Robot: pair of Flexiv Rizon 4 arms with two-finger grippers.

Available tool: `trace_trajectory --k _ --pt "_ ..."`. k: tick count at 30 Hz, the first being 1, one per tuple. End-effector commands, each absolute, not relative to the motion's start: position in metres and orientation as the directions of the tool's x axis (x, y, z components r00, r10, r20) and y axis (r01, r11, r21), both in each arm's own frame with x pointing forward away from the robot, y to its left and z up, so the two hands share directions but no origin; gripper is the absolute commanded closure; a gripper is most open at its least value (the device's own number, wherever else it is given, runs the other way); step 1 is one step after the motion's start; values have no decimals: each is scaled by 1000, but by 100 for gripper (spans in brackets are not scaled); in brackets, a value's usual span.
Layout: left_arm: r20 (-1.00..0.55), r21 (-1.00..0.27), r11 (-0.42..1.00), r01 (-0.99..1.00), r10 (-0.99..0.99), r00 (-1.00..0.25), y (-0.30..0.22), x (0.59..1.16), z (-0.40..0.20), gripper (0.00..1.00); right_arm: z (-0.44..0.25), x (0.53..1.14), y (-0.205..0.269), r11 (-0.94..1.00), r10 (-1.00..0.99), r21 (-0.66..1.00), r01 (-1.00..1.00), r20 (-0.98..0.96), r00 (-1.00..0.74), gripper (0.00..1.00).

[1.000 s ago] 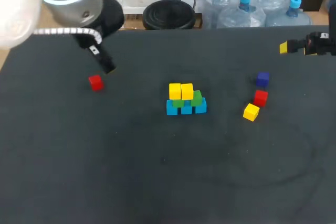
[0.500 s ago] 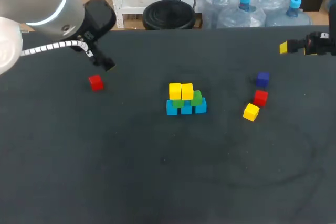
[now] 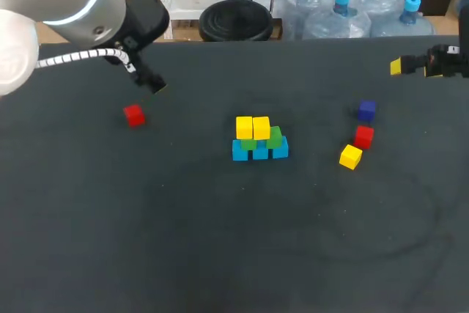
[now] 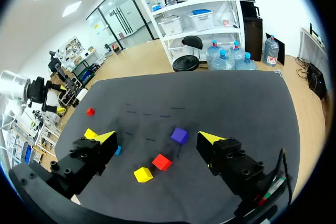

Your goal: Place the blue cubes, place green cubes on the blue cubes, place the yellow cubes on the green cubes, then place the red cubes on the yellow cubes, and place purple cube on the red cubes.

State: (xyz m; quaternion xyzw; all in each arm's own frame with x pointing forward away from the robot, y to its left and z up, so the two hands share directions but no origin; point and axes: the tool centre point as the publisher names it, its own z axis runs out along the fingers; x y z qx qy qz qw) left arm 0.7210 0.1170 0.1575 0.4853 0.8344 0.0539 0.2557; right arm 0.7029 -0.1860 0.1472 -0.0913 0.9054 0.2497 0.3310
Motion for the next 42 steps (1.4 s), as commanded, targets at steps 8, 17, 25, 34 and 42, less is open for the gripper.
trace_trajectory --k 8,17,25,34,42 --pt "-339 327 500 802 854 -395 113 728 158 0 148 702 -186 861 1 389 -327 -645 -765 0" --pt "-339 327 500 802 854 -395 113 728 158 0 148 702 -186 861 1 389 -327 -645 -765 0" --pt "-486 306 585 751 774 -406 114 727 152 0 148 702 -186 861 1 389 -327 -645 -765 0" --pt "-601 325 682 656 684 -413 117 730 154 0 148 702 -186 861 1 389 -327 -645 -765 0" --pt "-620 325 684 652 675 -399 117 734 162 0 148 702 -186 861 1 389 -327 -645 -765 0"
